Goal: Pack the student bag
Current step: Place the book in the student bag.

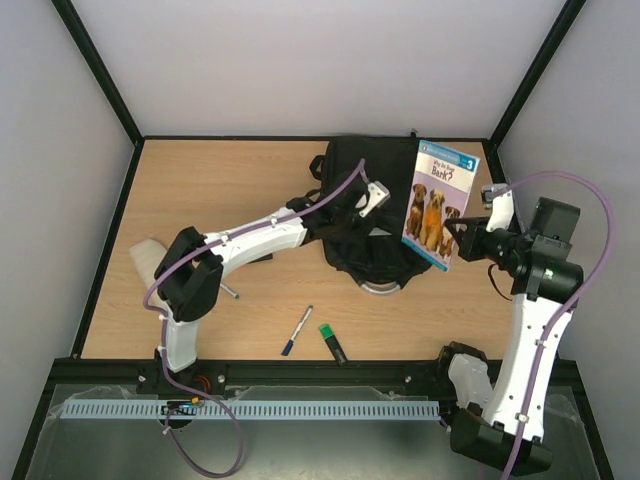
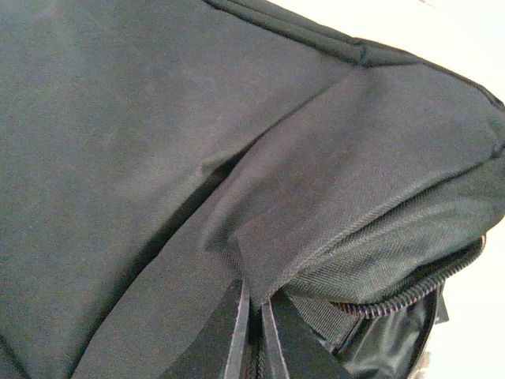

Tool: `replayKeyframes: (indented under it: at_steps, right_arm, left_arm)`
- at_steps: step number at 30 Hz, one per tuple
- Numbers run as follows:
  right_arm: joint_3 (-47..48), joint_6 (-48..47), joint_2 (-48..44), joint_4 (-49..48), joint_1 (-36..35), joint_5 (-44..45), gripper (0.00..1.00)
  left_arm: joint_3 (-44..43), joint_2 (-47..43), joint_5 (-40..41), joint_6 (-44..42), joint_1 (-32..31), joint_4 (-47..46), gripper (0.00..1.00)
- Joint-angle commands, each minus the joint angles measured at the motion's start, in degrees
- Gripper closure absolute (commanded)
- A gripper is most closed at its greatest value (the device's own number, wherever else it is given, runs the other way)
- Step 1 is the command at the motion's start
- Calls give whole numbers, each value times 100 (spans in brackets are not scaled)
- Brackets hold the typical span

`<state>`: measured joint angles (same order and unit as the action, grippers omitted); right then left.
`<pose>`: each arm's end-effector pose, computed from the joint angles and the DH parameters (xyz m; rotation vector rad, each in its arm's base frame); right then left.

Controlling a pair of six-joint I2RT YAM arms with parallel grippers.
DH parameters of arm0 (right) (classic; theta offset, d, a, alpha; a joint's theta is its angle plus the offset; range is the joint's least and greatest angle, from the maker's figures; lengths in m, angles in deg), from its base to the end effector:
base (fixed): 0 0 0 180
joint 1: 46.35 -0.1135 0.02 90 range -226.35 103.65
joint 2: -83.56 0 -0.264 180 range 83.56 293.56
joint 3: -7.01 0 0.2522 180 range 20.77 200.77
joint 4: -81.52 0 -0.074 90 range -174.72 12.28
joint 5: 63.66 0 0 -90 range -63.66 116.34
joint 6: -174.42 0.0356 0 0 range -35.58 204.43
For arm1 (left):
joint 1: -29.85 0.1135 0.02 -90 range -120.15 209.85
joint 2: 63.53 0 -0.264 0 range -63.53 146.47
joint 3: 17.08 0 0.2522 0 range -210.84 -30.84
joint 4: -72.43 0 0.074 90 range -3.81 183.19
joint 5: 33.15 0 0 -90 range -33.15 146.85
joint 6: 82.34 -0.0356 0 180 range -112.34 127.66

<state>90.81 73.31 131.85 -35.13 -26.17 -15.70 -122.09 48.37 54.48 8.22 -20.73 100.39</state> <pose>0.1382 -0.0254 0.4102 -0.2877 1.9236 0.3931 0.2902 -0.3553 0.2656 0.9655 2.0125 -0.5447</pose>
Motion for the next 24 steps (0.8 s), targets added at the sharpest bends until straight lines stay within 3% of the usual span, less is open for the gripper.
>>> replayKeyframes:
  at_steps: [1,8,15,24]
  right_arm:
    - [-120,-196,29,549,21,-936,99]
    - [-219,83,491,1036,4,-1839,99]
    - [-343,-239,1403,2092,-94,-2789,99]
    - [-1269,728,1206,1524,-732,-2215,99]
  left_arm:
    - [-236,-320,-252,554,334,-688,98]
    - [-74,-500,-524,819,524,-1220,98]
    - [183,-601,-610,1047,638,-1730,98]
    - [476,-599,-968,1419,1075,-2377,98]
